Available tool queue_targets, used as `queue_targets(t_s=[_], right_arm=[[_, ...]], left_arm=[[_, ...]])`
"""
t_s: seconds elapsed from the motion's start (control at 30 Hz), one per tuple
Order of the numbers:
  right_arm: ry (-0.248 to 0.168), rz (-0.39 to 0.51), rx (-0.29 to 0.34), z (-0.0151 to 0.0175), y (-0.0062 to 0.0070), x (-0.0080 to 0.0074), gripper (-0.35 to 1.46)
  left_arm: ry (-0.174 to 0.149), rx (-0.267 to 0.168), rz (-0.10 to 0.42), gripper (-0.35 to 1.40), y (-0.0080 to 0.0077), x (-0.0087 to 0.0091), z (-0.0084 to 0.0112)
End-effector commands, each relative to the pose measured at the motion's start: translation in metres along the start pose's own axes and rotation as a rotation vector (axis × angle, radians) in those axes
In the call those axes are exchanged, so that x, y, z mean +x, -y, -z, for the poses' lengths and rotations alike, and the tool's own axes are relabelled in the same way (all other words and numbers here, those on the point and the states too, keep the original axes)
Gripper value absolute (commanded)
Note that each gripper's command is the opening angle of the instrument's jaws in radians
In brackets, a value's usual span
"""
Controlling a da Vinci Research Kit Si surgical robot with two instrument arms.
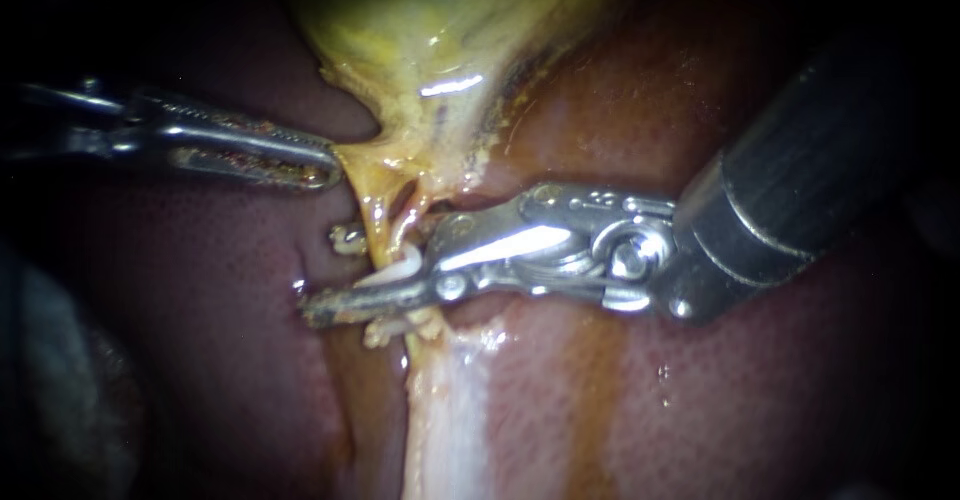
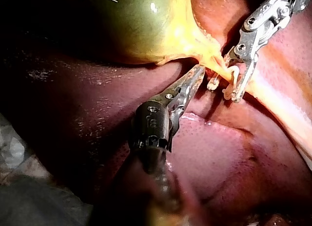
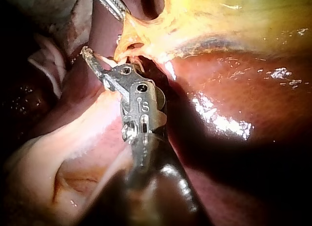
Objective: Clipping third clip left tube
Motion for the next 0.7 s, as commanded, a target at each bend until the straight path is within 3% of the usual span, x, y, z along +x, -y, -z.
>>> queue_targets(t_s=[0.03, 0.7], right_arm=[[-0.002, 0.001, 0.001, 0.0002, 0.0, -0.0001, 0.45], [0.012, 0.009, 0.026, 0.0085, -0.0002, -0.0027, 0.46]], left_arm=[[0.0, 0.0, 0.0, -0.35, 0.0, 0.0, 0.0], [0.0, -0.001, -0.001, -0.35, 0.0, -0.0001, 0.0002]])
